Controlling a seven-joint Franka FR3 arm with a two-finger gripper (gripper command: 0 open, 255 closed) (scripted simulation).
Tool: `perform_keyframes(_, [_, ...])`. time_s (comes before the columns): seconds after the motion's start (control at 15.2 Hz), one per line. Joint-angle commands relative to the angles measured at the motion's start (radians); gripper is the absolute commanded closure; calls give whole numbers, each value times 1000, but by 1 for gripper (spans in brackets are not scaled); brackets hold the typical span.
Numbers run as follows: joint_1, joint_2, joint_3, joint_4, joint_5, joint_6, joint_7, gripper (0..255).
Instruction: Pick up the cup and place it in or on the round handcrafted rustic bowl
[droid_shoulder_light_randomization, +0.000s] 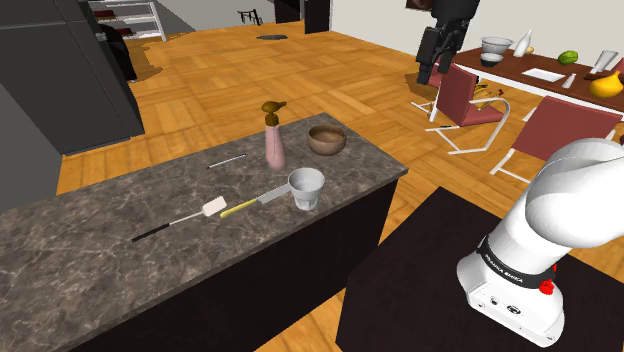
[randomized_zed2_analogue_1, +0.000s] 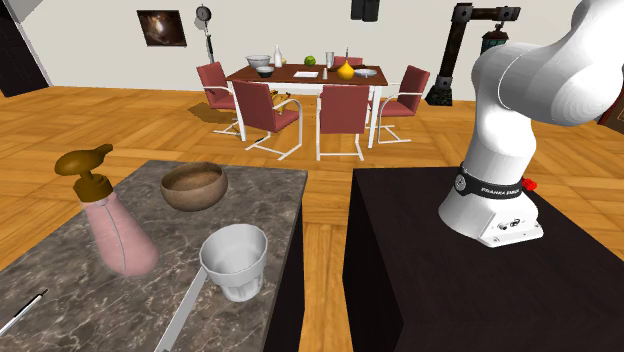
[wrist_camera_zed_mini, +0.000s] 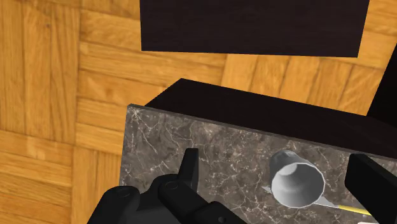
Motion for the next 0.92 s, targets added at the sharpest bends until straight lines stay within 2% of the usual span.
perform_keyframes(0.0, [0, 0, 0, 0, 0, 0, 0, 0])
perform_keyframes(0.46, [33, 116, 98, -97, 33, 219, 108, 0])
perform_keyframes(0.86, [54, 275, 181, -125, 40, 407, 206, 0])
